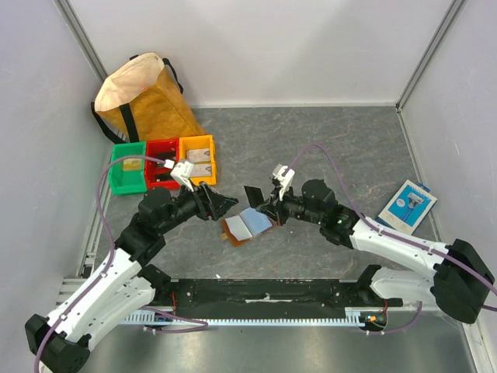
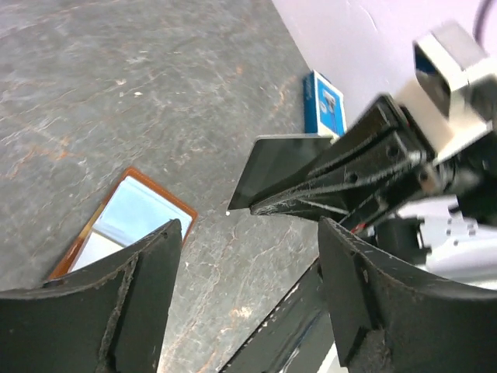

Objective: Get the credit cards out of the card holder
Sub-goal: Remove the credit card from the card holder.

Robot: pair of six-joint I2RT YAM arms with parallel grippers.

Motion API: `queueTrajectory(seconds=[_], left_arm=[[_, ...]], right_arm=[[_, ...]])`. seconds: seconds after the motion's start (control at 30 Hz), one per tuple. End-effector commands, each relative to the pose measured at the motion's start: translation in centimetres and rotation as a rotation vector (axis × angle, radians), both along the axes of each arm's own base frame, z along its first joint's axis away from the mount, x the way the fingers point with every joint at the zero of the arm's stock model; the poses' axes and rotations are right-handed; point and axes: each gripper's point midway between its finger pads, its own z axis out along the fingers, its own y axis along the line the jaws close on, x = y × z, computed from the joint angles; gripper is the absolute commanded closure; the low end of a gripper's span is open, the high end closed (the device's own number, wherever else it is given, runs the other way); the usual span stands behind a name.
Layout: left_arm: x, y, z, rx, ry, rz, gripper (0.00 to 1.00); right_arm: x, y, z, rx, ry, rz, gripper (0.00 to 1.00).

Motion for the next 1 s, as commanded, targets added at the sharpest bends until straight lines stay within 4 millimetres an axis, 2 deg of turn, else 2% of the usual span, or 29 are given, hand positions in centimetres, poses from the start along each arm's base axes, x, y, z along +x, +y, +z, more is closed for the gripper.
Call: queueTrajectory(seconds=[0.0,0.13,0.27,0.43,0.67,0.73,0.97], left_arm=[[1.3,2.5,0.4,-0.137,0.234,0.272,0.2],[1.1,2.0,1.0,-0.244,0.338,0.289,0.16],[1.1,0.9,1.4,-0.28,0.386,0.244,0.15],[1.2,-0.8,0.3,-0.284,0.452,0.183,0.16],[0.8,-1.9,-1.1,-0.313,0.53,0.142,0.25],[0.7,-2.0,-1.3,-0.308,0.531,0.136,0.27],[-0.1,-2.0,-3.9,-0.283,0.596,0.136,0.41]], right_arm=[[3.4,-2.9,-0.4,-0.253,-0.206,-0.257,1.0],[3.5,-3.2,-0.1,-0.362,-0.335,-0.365,1.0],[2.5,-2.6,0.7,-0.415,-0.464,-0.432,1.0],[1.1,-1.4,1.1,-0.474,-0.585,-0.436,1.0],[-0.3,0.3,1.1,-0.528,-0.681,-0.439,1.0],[-0.3,0.5,0.9,-0.548,-0.7,-0.457,1.0],[-0.3,0.4,0.4,-0.624,-0.746,-0.517,1.0]])
